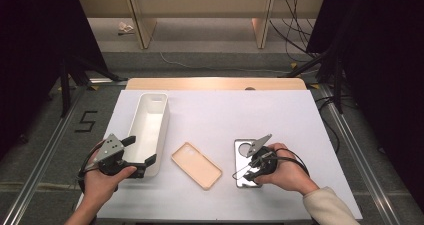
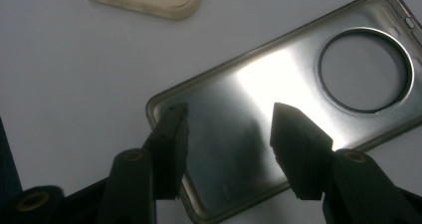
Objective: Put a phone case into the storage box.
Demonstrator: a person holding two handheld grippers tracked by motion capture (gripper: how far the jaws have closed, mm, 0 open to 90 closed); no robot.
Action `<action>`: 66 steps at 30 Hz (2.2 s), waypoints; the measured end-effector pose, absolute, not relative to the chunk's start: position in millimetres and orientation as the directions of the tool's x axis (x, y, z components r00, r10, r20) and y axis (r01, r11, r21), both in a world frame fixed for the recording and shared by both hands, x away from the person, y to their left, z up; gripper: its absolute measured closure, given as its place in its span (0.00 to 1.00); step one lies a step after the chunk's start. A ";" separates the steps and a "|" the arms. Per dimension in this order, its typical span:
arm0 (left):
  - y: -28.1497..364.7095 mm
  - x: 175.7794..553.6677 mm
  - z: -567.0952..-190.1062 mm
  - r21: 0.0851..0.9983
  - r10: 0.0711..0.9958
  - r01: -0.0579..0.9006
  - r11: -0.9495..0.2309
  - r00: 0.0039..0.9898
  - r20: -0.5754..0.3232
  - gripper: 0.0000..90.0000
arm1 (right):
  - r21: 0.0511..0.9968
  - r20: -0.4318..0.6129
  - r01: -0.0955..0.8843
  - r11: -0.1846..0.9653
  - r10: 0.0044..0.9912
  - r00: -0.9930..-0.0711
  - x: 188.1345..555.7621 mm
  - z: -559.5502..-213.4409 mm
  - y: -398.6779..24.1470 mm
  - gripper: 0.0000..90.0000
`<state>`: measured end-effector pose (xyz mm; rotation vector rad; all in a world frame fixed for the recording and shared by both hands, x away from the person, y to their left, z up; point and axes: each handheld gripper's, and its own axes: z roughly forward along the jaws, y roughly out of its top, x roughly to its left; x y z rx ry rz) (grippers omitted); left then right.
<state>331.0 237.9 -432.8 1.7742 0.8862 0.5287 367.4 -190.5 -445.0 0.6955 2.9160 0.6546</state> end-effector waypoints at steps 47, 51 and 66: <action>237.3 331.1 -432.9 0.929 0.773 0.317 -0.191 0.632 -0.057 0.03 | 0.114 -0.143 0.052 0.992 0.068 -0.987 357.9 -453.1 -157.9 0.38; 236.9 331.1 -432.8 0.929 0.770 0.315 -0.193 0.635 -0.056 0.03 | 0.107 -0.145 0.040 0.993 0.056 -0.988 358.1 -454.3 -154.8 0.39; 237.2 331.1 -432.9 0.929 0.771 0.316 -0.191 0.634 -0.057 0.03 | 0.053 -0.131 0.024 0.998 0.031 -0.991 355.9 -453.5 -150.2 0.48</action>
